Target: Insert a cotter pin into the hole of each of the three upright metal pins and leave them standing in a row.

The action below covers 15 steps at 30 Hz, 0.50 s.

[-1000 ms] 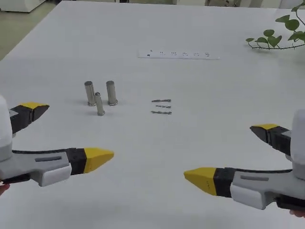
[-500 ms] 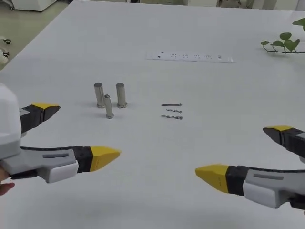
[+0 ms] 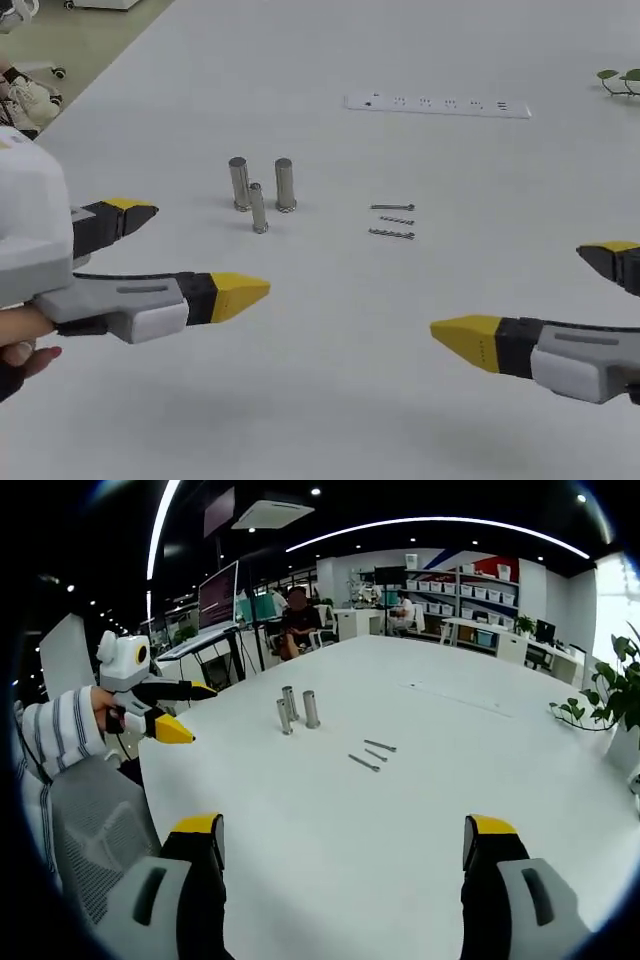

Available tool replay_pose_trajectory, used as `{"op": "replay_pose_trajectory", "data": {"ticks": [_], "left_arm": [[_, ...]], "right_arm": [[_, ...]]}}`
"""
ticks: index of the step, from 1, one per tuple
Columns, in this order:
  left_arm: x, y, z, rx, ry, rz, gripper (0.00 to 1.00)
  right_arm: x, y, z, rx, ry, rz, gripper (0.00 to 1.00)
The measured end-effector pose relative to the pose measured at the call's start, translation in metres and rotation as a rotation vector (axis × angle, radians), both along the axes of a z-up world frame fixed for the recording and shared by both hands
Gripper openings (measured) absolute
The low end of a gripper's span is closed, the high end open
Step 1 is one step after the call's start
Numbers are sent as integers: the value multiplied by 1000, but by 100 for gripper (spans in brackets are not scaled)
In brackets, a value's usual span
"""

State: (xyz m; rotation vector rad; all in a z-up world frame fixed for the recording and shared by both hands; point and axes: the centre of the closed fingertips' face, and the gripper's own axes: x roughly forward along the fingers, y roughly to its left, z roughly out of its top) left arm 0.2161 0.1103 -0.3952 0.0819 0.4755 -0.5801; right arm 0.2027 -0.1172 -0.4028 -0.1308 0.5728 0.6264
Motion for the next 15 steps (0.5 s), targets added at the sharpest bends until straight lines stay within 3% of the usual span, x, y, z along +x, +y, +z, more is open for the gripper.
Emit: {"op": "replay_pose_trajectory", "data": {"ticks": [9,15], "left_arm": [[26,-5,4,-6,-5,-6,75],[42,-11,0,-3,6,-20,67]], "right_arm": [[0,-1,-6,12,12,-3,96],[0,-4,-10,21,22,-14,96]]}}
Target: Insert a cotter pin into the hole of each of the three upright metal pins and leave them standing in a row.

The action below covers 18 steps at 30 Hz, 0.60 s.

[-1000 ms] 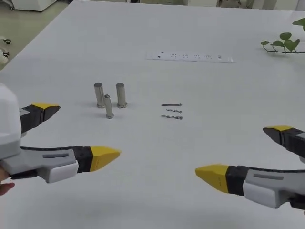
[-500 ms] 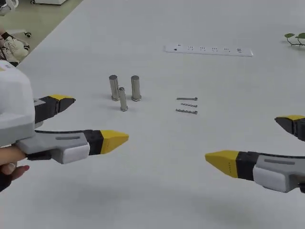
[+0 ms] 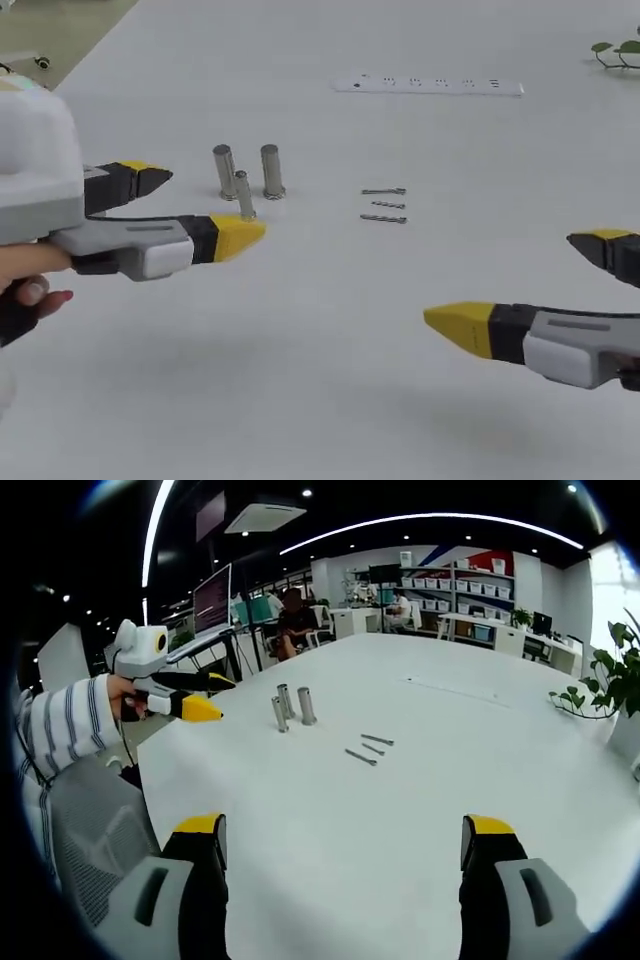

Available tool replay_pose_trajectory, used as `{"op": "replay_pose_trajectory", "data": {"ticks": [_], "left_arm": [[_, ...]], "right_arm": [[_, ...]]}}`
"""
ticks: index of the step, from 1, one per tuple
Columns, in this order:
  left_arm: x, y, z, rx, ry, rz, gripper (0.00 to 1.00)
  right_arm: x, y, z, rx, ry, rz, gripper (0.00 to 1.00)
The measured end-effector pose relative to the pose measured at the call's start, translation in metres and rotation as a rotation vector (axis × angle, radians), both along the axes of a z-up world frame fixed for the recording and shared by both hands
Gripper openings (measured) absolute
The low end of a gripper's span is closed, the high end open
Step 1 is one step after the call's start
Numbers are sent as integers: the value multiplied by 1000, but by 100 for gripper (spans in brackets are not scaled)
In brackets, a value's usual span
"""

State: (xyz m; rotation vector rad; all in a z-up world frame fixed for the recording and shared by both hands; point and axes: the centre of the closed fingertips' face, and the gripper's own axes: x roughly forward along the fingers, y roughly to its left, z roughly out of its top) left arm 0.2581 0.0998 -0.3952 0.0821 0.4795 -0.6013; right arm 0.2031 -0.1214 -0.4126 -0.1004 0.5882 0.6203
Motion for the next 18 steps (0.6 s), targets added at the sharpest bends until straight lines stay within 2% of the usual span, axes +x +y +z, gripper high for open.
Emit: {"op": "replay_pose_trajectory", "data": {"ticks": [2,5,9,12,16,18], "left_arm": [[1,-5,0,-3,8,-7,63],[7,-9,-4,-20,18,-7,55],[17,-8,-12,-11,32,7,52],[24,-9,-13,-28,42,6,44],[33,-9,-15,-25,32,7,34],[38,-9,-20,-18,50,5,31]], "right_arm": [[0,-2,-4,-4,7,0,96],[1,-5,-6,-8,14,-13,96],[1,-7,-9,-5,24,-19,96],[2,-9,-13,-12,34,-16,96],[3,-10,-15,-11,42,-18,96],[3,-10,-16,-11,46,-18,96]]}}
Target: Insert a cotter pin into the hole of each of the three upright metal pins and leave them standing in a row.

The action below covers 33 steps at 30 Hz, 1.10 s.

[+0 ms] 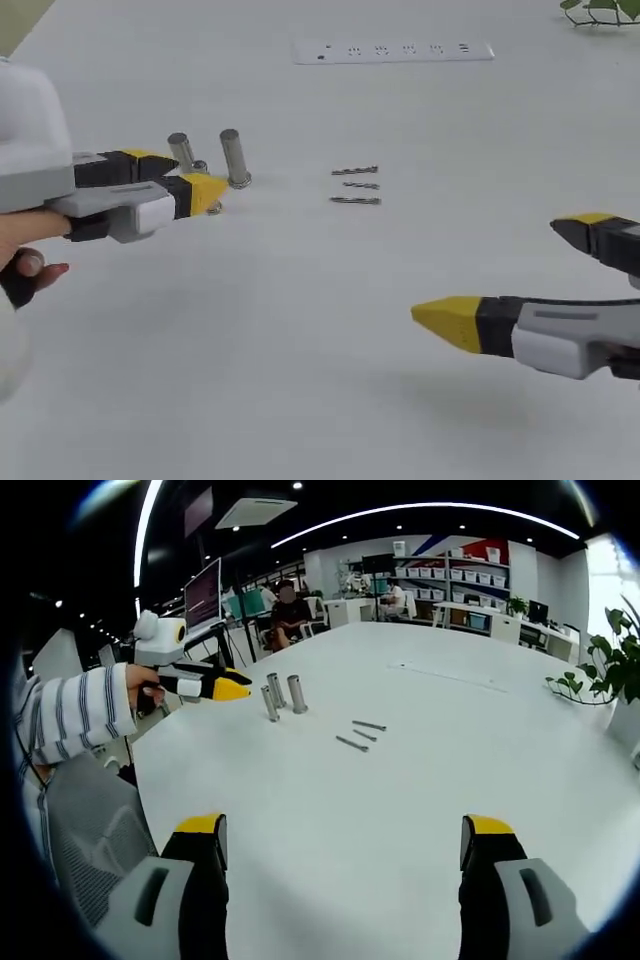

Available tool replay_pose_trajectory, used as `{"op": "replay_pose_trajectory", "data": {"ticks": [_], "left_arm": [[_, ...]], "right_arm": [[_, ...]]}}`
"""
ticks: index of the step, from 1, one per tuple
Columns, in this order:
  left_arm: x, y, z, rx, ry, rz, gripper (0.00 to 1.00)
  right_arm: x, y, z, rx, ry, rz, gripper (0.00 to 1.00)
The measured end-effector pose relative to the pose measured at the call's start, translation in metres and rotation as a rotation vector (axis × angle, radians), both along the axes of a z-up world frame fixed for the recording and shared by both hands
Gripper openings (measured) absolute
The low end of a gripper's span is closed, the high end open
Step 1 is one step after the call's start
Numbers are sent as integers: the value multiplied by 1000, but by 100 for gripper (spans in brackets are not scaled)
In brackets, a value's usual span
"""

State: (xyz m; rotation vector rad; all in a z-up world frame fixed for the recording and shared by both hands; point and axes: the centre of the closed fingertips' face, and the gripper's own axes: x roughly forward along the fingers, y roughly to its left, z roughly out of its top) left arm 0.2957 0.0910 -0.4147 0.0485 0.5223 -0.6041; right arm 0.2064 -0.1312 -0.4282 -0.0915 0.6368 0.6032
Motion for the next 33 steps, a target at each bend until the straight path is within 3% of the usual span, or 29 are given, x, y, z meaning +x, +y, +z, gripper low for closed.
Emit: {"op": "replay_pose_trajectory", "data": {"ticks": [8,12,21,24,28,33], "left_arm": [[16,3,-17,47,14,5,19],[19,3,-26,80,26,1,18],[28,0,-42,105,51,-3,14],[31,1,-45,128,35,-15,11],[34,1,-45,117,36,-30,8],[35,3,-47,135,31,-39,5]], "right_arm": [[5,2,-2,1,6,2,96],[5,2,-3,2,10,3,96],[4,0,-7,6,22,-1,96],[4,-2,-8,6,25,-1,95],[3,-2,-11,11,35,-2,95],[2,0,-12,17,40,1,95]]}}
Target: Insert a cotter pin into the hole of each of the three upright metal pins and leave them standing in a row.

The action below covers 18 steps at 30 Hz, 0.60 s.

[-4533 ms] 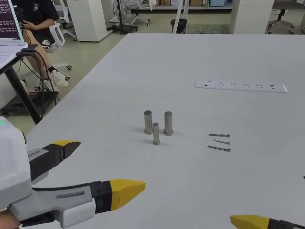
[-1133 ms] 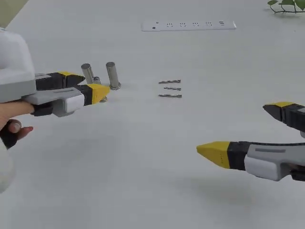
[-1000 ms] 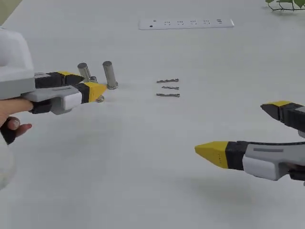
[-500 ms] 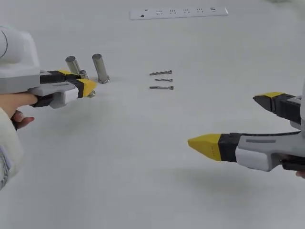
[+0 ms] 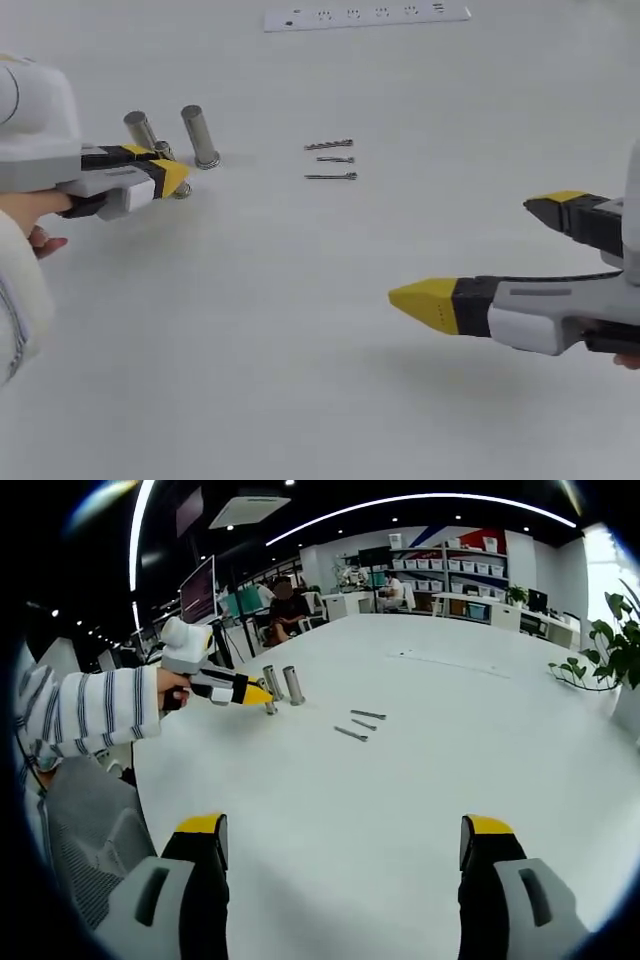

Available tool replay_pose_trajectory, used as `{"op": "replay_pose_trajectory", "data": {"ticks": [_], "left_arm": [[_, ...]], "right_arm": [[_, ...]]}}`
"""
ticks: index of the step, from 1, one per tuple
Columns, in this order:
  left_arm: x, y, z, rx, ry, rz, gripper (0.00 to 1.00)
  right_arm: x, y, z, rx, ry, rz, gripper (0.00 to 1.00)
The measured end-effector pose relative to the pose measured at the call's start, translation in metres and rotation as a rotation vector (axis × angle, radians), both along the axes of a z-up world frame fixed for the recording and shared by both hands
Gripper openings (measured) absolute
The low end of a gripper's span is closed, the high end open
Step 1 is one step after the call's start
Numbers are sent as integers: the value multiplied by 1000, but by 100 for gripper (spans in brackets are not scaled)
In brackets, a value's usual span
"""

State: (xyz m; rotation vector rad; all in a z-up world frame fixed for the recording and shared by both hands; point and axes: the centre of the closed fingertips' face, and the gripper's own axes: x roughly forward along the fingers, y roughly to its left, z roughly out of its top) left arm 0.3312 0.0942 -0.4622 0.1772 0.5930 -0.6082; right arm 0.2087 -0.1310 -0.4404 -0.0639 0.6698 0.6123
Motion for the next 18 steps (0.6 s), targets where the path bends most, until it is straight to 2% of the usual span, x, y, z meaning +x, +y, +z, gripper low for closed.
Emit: {"op": "replay_pose_trajectory", "data": {"ticks": [3,6,10,11,13,18], "left_arm": [[0,-1,0,9,-8,-26,5],[1,0,0,4,2,-17,5],[-1,3,-1,29,7,-12,5],[-2,4,1,37,5,-7,5],[-2,4,7,58,-29,-18,5],[-16,-8,24,35,-40,-20,5]], "right_arm": [[0,1,0,1,1,5,95],[0,2,1,1,-1,8,95],[0,2,1,2,-2,8,95],[0,2,1,2,-2,8,95],[-1,3,1,3,1,11,95],[-1,5,2,6,-1,14,95]]}}
